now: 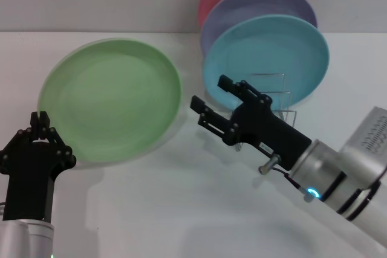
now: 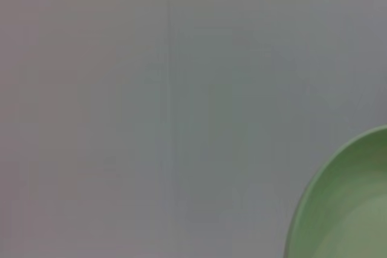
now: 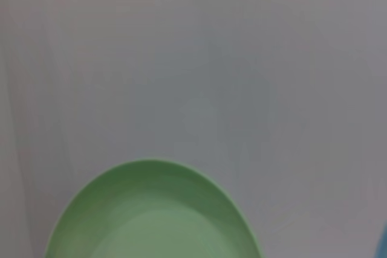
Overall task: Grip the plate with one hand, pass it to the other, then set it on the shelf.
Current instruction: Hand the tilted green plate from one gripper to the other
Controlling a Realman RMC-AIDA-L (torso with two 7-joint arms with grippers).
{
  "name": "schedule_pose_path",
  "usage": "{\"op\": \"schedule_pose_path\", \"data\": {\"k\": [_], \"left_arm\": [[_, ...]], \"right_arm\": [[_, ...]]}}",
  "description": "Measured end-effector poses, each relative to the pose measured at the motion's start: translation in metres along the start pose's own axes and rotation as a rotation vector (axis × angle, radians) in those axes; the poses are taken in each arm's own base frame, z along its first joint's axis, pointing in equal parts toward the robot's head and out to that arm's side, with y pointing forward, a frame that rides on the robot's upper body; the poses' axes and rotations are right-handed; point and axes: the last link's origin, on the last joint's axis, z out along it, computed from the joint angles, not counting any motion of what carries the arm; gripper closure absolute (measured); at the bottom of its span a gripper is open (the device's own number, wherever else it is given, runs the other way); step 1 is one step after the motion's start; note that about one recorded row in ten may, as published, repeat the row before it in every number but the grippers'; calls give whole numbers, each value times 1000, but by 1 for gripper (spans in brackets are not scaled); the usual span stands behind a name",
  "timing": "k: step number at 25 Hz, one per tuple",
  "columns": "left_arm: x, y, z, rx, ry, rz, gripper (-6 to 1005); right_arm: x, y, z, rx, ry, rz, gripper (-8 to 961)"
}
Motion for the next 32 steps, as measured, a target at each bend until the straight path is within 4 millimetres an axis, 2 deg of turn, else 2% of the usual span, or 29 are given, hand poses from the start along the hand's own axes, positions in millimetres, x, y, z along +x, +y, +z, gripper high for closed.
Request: {"op": "schedule_pose_path", "data": {"k": [18,32], "left_arm": [[-1,0,4,55,-47,3,951],[5,1,3,101,-66,59,944]], "right_arm": [[0,5,45,6,110,-62,202],[-2,8,63,25,150,-91,203]]}}
